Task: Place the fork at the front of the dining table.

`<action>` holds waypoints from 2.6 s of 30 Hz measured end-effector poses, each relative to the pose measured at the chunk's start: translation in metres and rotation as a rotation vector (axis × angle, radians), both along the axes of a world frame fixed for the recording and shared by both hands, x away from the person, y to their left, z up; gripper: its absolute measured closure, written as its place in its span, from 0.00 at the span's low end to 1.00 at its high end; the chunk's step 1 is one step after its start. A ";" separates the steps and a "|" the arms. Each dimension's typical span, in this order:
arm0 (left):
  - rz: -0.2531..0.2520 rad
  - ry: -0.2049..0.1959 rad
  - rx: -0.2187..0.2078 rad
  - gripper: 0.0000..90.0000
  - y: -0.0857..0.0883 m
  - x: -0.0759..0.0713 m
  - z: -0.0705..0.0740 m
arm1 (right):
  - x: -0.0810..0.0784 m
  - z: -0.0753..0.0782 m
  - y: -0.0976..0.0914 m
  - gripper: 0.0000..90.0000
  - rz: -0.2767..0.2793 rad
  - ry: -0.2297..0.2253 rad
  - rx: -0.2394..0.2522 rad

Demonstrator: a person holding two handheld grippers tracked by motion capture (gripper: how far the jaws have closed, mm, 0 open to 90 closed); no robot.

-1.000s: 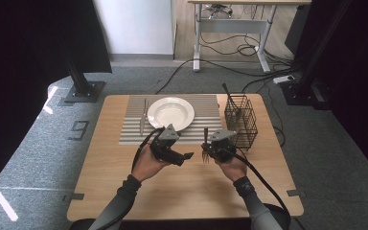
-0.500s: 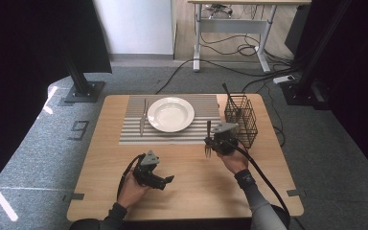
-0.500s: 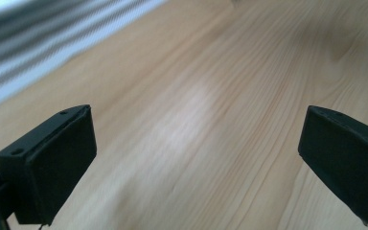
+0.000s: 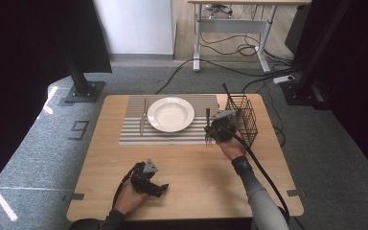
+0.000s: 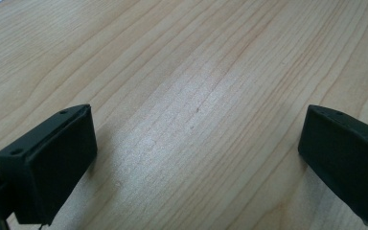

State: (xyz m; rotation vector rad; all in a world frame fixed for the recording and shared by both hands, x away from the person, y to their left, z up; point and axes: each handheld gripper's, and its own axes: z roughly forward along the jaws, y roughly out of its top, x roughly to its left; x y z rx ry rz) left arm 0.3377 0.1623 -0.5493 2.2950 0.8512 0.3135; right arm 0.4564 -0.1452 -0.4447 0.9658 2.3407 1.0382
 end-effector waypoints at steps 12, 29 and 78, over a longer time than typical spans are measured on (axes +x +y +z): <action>0.001 0.001 -0.003 0.00 0.000 0.000 0.000 | 0.029 0.009 0.015 0.94 -0.060 0.011 -0.030; 0.009 0.000 -0.001 0.00 -0.001 0.000 0.000 | 0.072 -0.021 0.024 0.94 -0.164 0.062 -0.122; 0.009 0.001 0.000 0.00 -0.001 0.000 0.000 | 0.130 -0.084 0.035 0.95 -0.303 0.146 -0.160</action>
